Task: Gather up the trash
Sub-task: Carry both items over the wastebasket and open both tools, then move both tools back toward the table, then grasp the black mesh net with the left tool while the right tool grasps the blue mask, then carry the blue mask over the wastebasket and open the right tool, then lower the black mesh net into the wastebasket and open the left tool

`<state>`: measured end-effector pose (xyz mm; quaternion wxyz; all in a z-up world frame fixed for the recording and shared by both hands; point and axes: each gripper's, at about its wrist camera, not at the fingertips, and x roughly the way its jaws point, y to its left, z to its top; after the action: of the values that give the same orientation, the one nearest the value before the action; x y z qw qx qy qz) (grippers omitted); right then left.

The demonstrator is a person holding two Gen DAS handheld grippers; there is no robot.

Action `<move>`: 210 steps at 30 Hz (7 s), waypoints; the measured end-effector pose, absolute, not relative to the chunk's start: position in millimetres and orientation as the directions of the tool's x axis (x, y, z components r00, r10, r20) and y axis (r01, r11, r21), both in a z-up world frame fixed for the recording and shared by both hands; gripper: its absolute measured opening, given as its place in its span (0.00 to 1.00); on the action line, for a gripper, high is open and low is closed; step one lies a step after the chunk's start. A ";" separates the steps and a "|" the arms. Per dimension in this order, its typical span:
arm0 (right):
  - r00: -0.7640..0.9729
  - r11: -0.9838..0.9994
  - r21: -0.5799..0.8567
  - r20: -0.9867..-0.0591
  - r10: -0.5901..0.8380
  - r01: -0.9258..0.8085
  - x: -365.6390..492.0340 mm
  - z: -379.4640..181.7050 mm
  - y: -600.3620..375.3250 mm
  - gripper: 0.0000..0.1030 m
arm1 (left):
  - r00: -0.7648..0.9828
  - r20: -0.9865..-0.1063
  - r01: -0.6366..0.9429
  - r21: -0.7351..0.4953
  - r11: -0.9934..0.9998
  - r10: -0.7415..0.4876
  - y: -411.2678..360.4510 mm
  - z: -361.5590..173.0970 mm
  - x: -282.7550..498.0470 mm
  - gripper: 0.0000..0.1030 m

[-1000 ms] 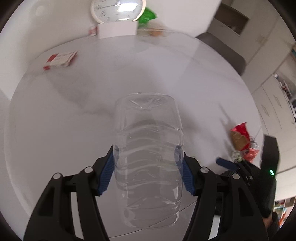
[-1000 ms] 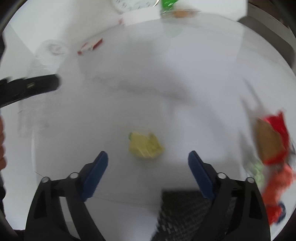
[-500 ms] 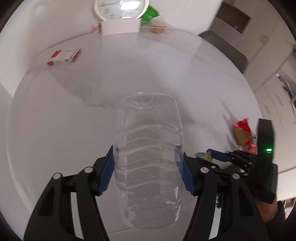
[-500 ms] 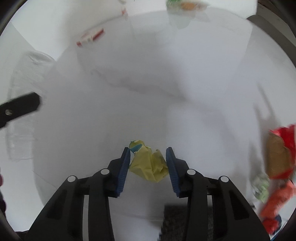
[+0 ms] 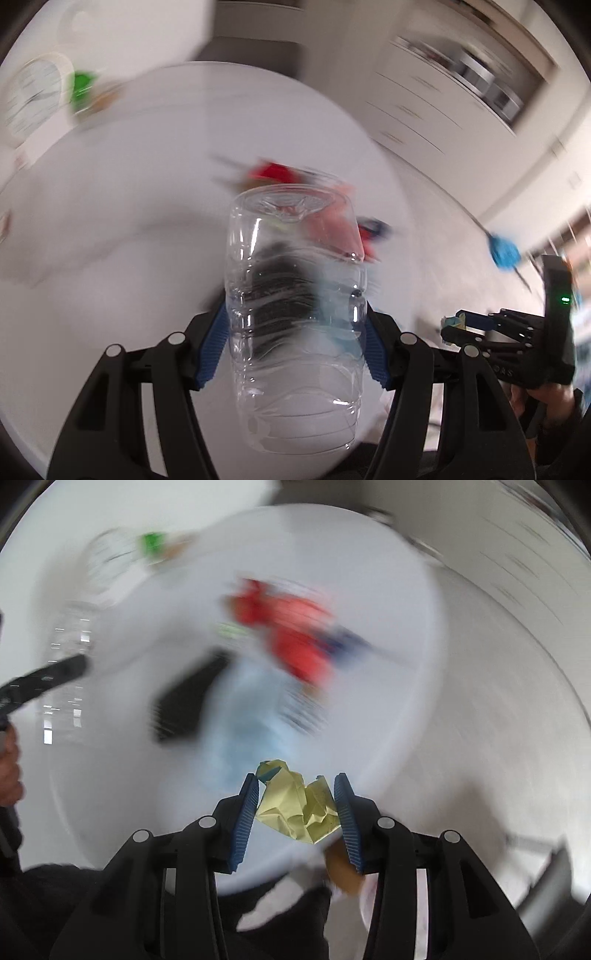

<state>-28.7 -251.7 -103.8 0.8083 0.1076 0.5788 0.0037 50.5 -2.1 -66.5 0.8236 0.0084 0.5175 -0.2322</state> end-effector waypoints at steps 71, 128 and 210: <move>0.365 0.794 0.105 -0.918 -0.153 0.598 -191.1 -108.3 -415.8 0.95 | 0.047 -0.892 0.899 -0.158 0.409 -0.449 -278.1 -67.0 -92.7 0.93; 0.233 0.933 0.347 -0.919 0.317 0.100 54.8 -180.5 -158.0 0.97 | 0.188 -0.932 0.397 -0.217 0.892 -0.311 21.4 -197.0 101.2 0.32; 0.234 0.613 0.124 -0.967 -0.102 0.780 -294.4 -160.9 -459.6 0.94 | -0.087 -0.928 0.960 -0.175 0.217 -0.364 -322.1 -106.0 -143.7 0.67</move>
<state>-294.4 -459.6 -160.9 0.7193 0.3154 0.5376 -0.3067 -143.7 -322.1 -106.0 0.6043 0.3025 0.4932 -0.5477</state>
